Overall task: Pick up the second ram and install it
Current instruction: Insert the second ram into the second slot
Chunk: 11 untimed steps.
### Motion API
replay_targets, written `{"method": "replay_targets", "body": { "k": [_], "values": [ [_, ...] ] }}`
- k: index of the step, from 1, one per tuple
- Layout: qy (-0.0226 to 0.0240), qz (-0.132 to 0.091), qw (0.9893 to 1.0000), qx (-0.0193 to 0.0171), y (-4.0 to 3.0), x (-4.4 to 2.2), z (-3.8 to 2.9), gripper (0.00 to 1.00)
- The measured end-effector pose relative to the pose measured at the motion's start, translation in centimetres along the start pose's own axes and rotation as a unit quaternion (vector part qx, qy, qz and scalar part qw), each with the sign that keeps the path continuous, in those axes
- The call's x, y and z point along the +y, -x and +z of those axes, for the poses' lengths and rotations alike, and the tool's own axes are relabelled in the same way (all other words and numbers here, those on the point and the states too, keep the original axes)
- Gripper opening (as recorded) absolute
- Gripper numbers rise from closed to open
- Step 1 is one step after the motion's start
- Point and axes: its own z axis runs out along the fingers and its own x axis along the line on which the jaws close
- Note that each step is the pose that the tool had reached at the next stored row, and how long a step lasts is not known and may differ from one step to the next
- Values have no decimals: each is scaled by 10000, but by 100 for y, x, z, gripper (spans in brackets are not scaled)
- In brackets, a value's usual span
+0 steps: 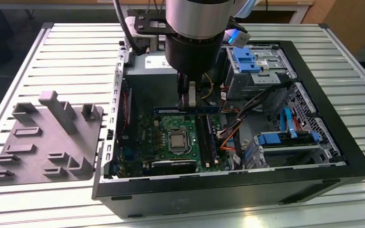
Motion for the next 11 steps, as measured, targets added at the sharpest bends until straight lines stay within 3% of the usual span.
{"method": "replay_targets", "body": {
  "k": [11],
  "values": [
    [-2, 65, 10000, -3, 0, -1, 2, 12]
  ]
}}
